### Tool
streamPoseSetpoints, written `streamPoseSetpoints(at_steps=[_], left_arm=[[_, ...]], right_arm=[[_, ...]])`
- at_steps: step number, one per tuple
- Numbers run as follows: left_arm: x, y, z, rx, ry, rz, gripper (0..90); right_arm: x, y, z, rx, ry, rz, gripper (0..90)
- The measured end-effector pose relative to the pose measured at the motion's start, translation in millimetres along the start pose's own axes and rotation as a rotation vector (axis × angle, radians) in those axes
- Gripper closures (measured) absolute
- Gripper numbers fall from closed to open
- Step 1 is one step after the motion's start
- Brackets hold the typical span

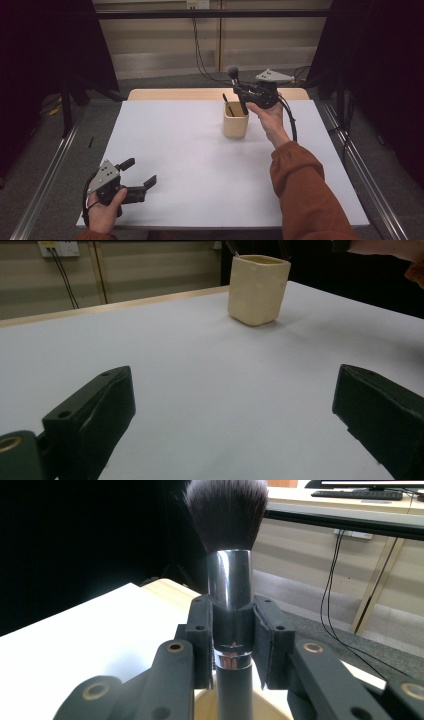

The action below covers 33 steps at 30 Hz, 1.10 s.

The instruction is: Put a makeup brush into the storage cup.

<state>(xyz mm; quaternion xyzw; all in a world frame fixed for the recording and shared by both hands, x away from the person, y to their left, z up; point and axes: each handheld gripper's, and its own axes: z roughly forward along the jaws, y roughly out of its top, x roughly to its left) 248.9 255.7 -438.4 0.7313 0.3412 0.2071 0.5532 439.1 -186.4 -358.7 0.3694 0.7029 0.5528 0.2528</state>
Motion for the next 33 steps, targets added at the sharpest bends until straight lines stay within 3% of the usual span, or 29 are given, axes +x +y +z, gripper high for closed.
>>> streamPoseSetpoints(at_steps=[9,33], left_arm=[[-0.7,0.0,-0.5,0.001,-0.001,0.0,3.5],[-0.3,0.0,-0.7,0.0,-0.001,0.0,3.5]], right_arm=[[5.7,-4.1,3.3,-0.003,0.016,-0.001,71.8],[-3.7,-25.8,9.8,0.038,-0.004,0.031,71.8]])
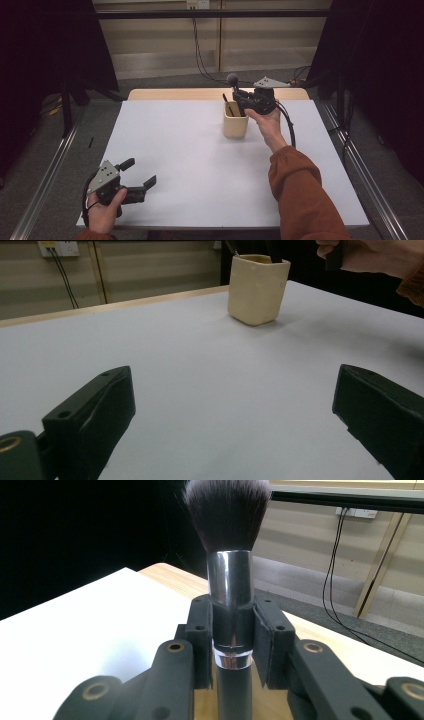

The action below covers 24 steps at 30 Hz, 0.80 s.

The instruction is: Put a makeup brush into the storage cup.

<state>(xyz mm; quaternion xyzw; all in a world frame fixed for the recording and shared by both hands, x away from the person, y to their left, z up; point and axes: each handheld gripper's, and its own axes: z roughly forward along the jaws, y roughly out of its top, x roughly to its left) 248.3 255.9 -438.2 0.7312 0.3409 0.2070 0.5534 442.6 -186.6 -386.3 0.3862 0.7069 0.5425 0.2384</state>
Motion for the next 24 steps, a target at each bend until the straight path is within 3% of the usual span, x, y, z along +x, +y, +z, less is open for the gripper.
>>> streamPoseSetpoints(at_steps=[12,24], left_arm=[[0.2,0.0,0.0,0.002,0.0,0.002,3.5],[0.0,-0.2,0.4,0.003,0.0,0.0,3.5]], right_arm=[[-2.8,-14.0,-0.2,0.019,-0.004,0.021,71.8],[-3.5,-23.3,-2.0,0.047,0.003,0.008,71.5]])
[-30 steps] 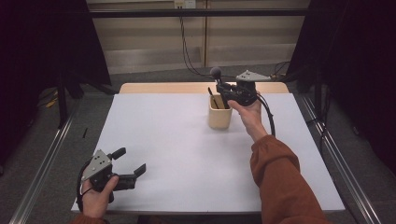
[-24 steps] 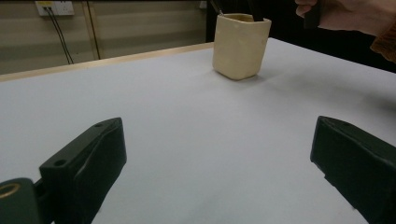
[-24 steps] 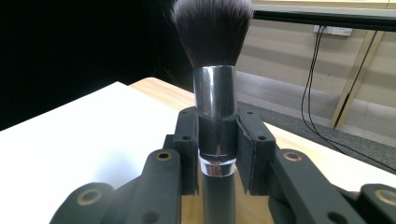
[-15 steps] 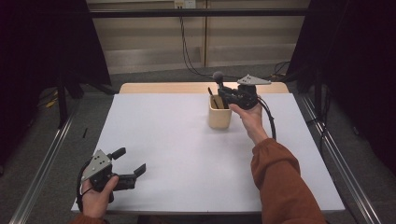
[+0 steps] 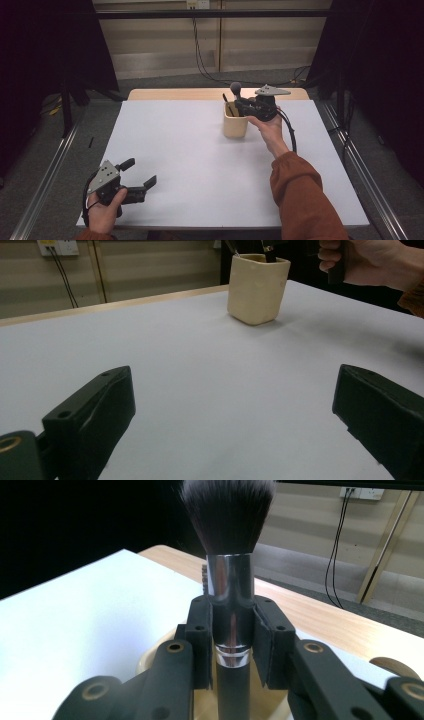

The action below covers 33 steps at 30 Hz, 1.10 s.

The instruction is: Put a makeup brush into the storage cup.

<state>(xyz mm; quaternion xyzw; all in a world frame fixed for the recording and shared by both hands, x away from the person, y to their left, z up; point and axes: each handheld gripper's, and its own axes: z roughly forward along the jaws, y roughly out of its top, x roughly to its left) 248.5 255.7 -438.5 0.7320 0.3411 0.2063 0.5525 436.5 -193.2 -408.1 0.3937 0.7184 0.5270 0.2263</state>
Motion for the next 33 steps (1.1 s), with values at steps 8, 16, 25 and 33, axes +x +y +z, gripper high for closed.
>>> streamPoseSetpoints(at_steps=[8,16,25,33], left_arm=[[-0.1,-0.1,0.0,0.0,-0.001,0.001,3.5],[-0.2,-0.2,0.4,0.001,-0.001,0.0,3.6],[0.0,0.0,1.0,-0.002,0.0,-0.004,3.6],[1.2,0.8,4.8,0.002,0.001,-0.011,3.6]], right_arm=[[-0.6,-2.1,-0.3,0.011,0.006,0.005,71.0],[-0.1,-2.2,-1.2,0.001,0.012,0.021,63.9],[0.6,-2.8,-4.7,-0.007,0.024,0.027,51.9],[0.3,-9.4,-9.6,-0.015,0.044,0.045,34.9]])
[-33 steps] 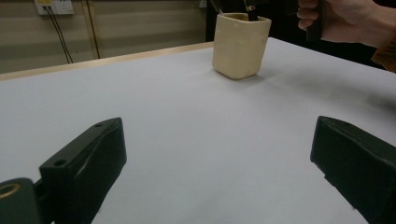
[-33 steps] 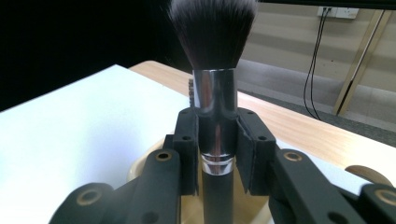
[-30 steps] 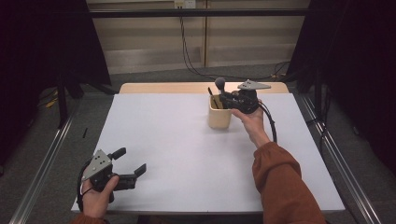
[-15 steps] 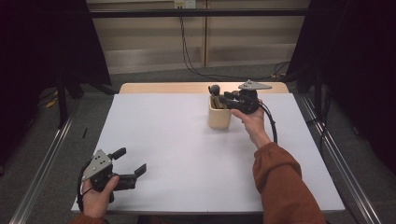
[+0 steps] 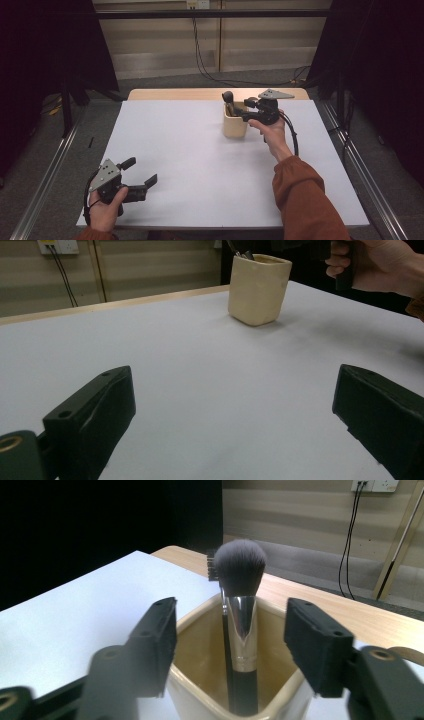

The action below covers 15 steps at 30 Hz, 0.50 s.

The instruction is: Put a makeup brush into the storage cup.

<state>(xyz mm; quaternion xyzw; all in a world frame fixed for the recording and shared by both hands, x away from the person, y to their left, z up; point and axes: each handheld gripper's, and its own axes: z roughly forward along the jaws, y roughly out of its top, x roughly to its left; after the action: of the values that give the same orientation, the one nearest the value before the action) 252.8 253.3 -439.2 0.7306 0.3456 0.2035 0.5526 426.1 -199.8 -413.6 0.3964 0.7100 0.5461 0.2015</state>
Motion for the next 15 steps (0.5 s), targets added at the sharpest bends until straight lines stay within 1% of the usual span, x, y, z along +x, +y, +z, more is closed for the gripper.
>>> streamPoseSetpoints(at_steps=[2,4,6,11,13,15], left_arm=[[0.2,0.3,1.5,0.002,-0.001,0.0,3.6],[0.8,0.3,2.6,0.005,0.002,-0.002,3.6],[1.9,0.2,2.9,0.008,0.006,-0.003,3.6],[3.4,-0.5,2.5,0.008,0.015,-0.015,3.6],[3.5,-0.6,2.0,0.008,0.016,-0.011,3.5],[2.9,-0.6,1.1,0.009,0.014,-0.006,3.6]], right_arm=[[0.3,-1.0,-1.4,0.006,-0.005,-0.005,30.2],[0.2,-1.2,-3.2,0.003,0.002,-0.001,25.3],[0.7,-0.1,-5.4,-0.002,-0.004,0.001,19.0],[3.0,2.1,-9.0,-0.008,0.001,0.004,10.7],[4.5,2.2,-10.4,-0.013,0.01,0.003,9.0],[5.8,1.4,-11.3,-0.01,0.017,0.012,5.4]])
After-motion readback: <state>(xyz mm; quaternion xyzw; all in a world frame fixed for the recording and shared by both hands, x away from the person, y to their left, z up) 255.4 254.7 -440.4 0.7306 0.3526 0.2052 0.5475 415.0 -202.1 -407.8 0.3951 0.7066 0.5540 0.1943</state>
